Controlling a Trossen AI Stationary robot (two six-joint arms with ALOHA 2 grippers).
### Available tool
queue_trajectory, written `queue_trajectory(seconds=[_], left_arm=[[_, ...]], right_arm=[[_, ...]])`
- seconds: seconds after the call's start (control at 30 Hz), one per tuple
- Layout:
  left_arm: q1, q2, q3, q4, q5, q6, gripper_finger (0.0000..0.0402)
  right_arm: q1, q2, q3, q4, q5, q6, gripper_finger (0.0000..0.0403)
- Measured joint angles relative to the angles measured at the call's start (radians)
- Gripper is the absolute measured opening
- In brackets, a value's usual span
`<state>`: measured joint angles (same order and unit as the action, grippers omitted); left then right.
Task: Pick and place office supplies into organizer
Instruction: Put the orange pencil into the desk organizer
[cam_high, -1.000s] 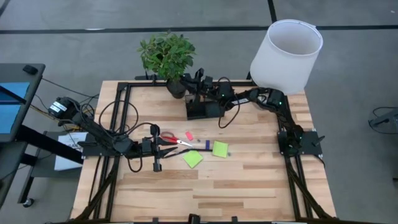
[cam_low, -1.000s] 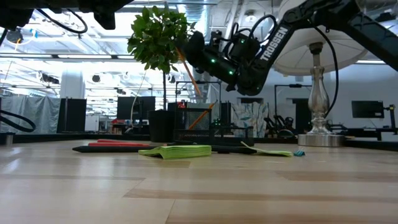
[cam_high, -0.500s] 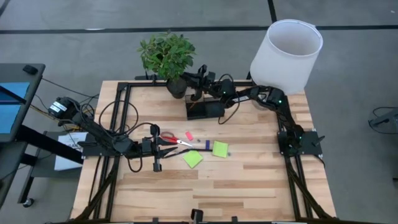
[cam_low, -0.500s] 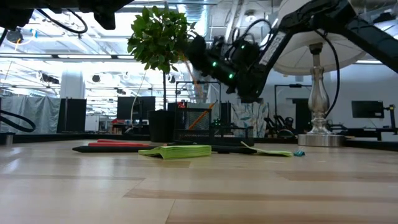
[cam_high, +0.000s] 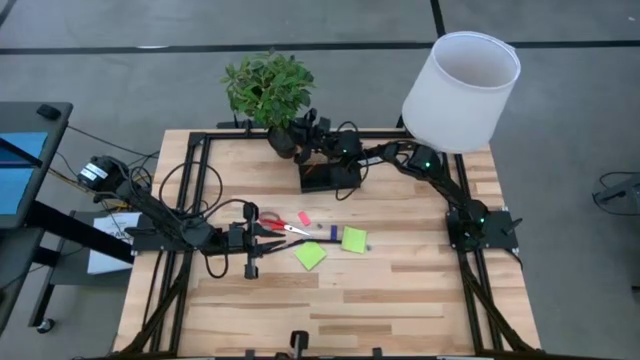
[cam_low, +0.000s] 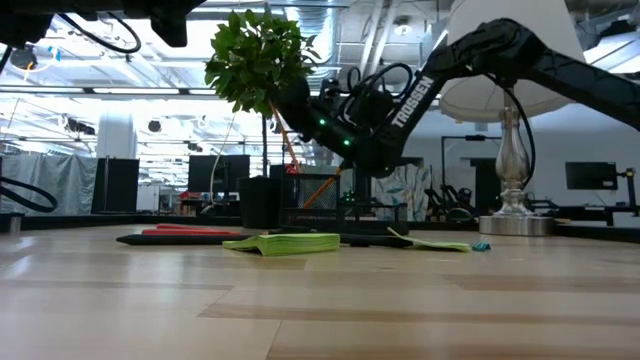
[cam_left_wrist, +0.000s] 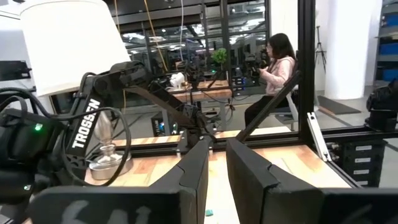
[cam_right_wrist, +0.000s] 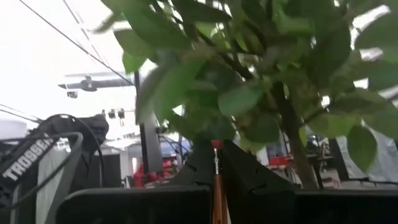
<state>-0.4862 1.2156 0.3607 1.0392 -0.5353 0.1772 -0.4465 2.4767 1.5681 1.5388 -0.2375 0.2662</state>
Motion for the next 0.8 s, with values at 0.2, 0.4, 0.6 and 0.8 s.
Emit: queue_trajectory(seconds=[0.2,0.4,0.6,0.8], left_arm=[[0.000,0.000,0.000,-0.003,0.000,-0.001,0.0051],[0.000,0.000,0.000,-0.003,0.000,-0.005,0.0051],[0.000,0.000,0.000,-0.012,0.016,-0.006,0.0051],[0.000,0.000,0.000,-0.012,0.016,-0.006,0.0051]], right_arm=[[0.002,0.000,0.000,-0.028,0.000,0.004,0.0000],[0.003,0.000,0.000,-0.057,0.003,-0.008,0.0000],[0.009,0.000,0.000,-0.057,0.035,-0.009,0.0000],[0.010,0.000,-0.045,-0.034,0.087,-0.001,0.0000]])
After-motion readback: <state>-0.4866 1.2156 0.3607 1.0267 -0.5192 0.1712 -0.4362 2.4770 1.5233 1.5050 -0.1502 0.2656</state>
